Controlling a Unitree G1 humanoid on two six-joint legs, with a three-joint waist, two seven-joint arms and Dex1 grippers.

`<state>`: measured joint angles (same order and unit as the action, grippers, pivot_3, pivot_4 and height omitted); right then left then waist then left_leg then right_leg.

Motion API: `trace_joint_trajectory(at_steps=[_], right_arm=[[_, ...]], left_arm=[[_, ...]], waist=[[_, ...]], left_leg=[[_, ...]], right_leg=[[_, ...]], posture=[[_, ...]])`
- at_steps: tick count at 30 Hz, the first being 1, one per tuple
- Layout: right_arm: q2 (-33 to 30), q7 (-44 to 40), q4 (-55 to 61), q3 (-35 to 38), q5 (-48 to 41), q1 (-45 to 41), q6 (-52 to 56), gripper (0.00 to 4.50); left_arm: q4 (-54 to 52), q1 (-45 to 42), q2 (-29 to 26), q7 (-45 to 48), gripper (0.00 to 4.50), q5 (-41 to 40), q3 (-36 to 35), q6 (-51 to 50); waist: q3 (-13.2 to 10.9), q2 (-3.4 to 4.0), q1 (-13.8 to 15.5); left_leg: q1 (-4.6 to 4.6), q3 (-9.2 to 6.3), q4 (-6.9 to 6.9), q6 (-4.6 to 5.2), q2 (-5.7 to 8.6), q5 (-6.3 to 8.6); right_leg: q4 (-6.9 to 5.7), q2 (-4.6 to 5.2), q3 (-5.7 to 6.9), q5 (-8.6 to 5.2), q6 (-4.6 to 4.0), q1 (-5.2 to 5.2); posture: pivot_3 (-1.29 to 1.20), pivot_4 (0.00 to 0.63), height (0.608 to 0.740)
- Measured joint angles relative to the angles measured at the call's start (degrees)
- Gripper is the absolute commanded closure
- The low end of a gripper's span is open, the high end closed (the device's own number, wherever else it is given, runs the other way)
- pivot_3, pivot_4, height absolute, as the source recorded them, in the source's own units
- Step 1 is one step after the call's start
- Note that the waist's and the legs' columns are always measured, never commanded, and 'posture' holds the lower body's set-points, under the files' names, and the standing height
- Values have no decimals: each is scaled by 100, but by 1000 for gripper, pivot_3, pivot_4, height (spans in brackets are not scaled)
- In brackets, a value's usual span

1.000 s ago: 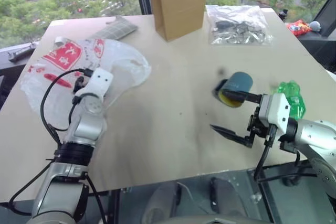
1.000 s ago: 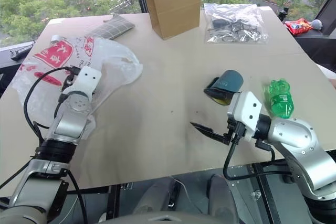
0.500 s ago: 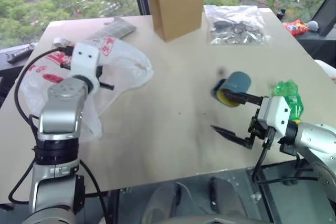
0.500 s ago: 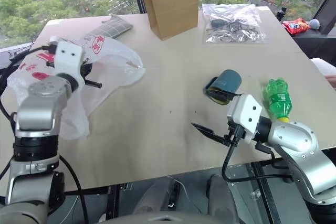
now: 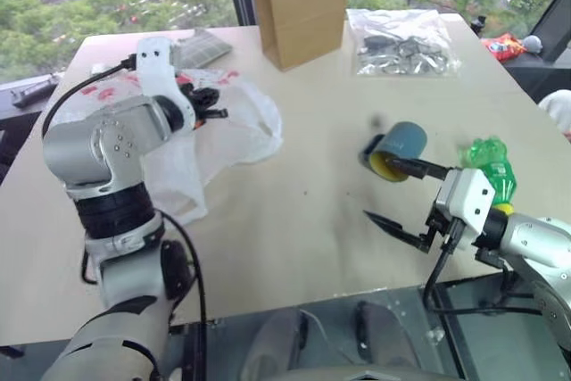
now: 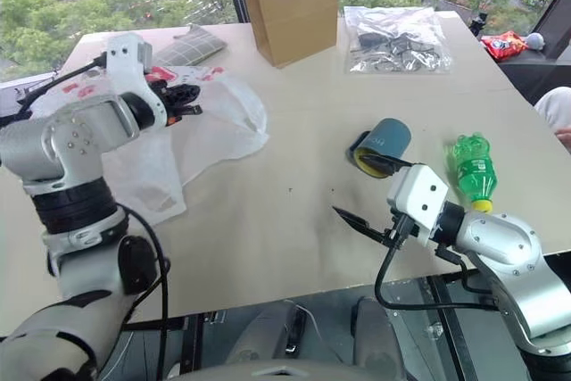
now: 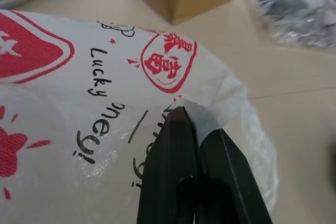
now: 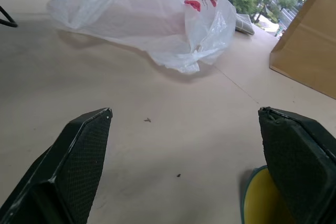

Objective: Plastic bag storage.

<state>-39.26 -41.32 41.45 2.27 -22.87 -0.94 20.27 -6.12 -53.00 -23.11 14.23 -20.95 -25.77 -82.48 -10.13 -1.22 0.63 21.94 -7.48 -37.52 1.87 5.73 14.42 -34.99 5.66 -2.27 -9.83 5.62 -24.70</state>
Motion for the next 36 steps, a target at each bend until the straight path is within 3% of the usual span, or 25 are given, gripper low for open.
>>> trace_joint_trajectory(at_steps=[6, 14, 21, 25, 27, 28, 29, 32, 36], right_arm=[[-67, 672, -124, -173, 795, -211, 532, 0], [8, 1509, -1249, -956, 2183, -1113, 1084, 0], [225, 1634, -1413, -1057, 2471, -1441, 1409, 0], [166, 1621, -1560, -1068, 2694, -1535, 1614, 1156], [64, 1630, -1576, -1069, 2843, -1612, 1695, 2194], [51, 1639, -1608, -1067, 2909, -1662, 1733, 2991], [55, 1641, -1622, -1067, 2919, -1672, 1749, 3127], [139, 1757, -1724, -1004, 3068, -1758, 1817, 4460], [331, 1805, -1796, -933, 3111, -1817, 1812, 4460]], left_arm=[[251, -864, 433, -432, 4443, -48, -769, -501], [425, -926, 412, -661, 4443, 10, -944, -543], [302, -722, 492, -796, 4443, 57, -928, -452], [262, -641, 500, -838, 4500, 61, -844, -401], [215, -640, 513, -854, 4500, 60, -839, -376], [207, -641, 525, -889, 4500, 60, -840, -354], [207, -641, 534, -900, 4500, 60, -839, -349], [207, -640, 583, -956, 4500, 61, -851, -342], [208, -644, 648, -1012, 4500, 56, -853, -337]], waist=[[0, 0, -41], [0, 1, -72], [0, 1, -93], [0, 1, -102], [0, 1, -107], [0, 1, -111], [0, 1, -112], [0, 1, -116], [3, -4, -142]], left_leg=[[-2, 7, 1, -3, -1, -1], [-1, 8, 0, -6, 0, -3], [1, 8, 1, -7, 1, -3], [1, 7, 1, -6, 1, -3], [0, 7, 1, -7, 1, -3], [-1, 7, 1, -7, 0, -3], [0, 6, 1, -7, 0, -3], [0, 9, 0, -7, 1, -3], [-3, 11, 1, -7, -2, -3]], right_leg=[[-2, -3, -7, 0, 0, -3], [-4, -1, -10, 1, -1, -5], [-1, -1, -10, 1, -2, -6], [-3, -1, -10, 2, -3, -6], [-3, -1, -10, 2, -3, -6], [-3, -2, -10, 2, -3, -6], [-3, -2, -10, 2, -3, -6], [-3, -1, -11, 2, -3, -6], [-6, -5, -14, 3, -3, -7]], posture=[[0, 150, 740], [0, 150, 740], [0, 150, 740], [0, 150, 740], [0, 150, 740], [0, 150, 740], [0, 150, 740], [0, 150, 740], [0, 150, 740]])
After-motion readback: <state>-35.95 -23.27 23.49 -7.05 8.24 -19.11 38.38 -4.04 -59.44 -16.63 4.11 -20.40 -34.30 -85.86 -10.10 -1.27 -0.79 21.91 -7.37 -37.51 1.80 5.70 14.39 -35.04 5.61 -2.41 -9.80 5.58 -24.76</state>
